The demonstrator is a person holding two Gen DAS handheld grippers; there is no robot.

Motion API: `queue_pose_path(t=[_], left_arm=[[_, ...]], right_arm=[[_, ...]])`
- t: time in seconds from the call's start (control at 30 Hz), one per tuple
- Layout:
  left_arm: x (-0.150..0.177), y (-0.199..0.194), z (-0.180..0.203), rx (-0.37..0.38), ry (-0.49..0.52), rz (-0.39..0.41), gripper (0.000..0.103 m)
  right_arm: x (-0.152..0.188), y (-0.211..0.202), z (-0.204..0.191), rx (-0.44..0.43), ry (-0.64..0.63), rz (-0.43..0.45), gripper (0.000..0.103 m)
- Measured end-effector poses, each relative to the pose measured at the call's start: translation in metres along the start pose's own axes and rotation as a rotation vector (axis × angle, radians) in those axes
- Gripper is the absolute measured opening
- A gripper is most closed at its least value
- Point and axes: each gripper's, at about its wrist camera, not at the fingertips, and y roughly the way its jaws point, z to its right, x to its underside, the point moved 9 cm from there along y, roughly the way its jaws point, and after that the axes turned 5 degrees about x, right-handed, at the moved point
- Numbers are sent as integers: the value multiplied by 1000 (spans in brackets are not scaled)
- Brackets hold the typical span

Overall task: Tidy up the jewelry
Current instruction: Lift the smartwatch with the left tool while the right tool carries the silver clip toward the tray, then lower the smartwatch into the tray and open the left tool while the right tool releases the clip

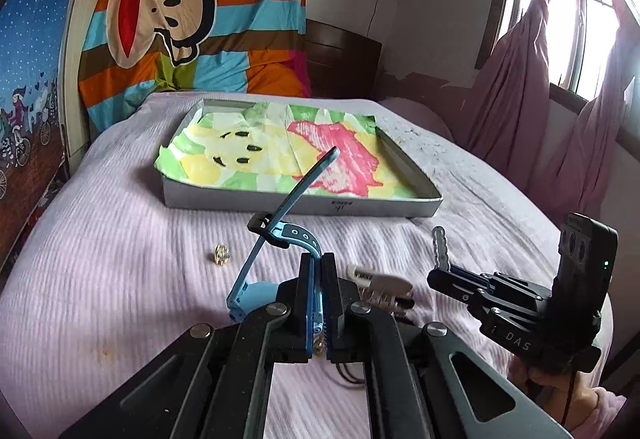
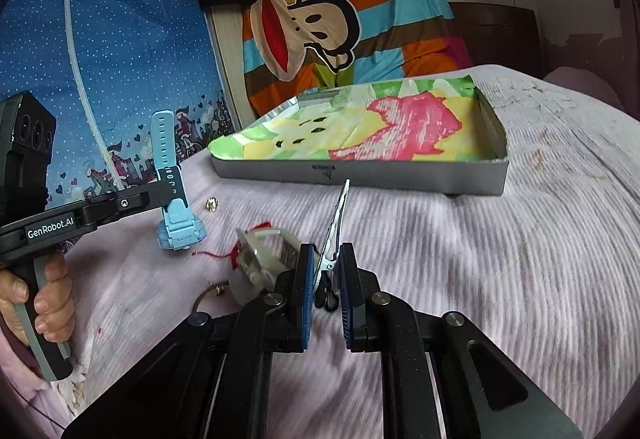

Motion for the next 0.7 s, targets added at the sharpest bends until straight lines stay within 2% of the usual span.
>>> queue_pose_path(t=[0.2,0.37,0.5,0.7], left_arm=[[-54,15,1,17,2,75,4],[-85,47,-13,34,-53,98,4],[-89,74,-28,14,-87,70,4],[-76,96,-45,6,-137,18,4]], right_arm=[[-54,26,1,-18,25,30,11],[-80,70,5,-8,50,-19,11],[-80,99,8,16,49,-79,11],[-69,122,10,40,44,-145,11]])
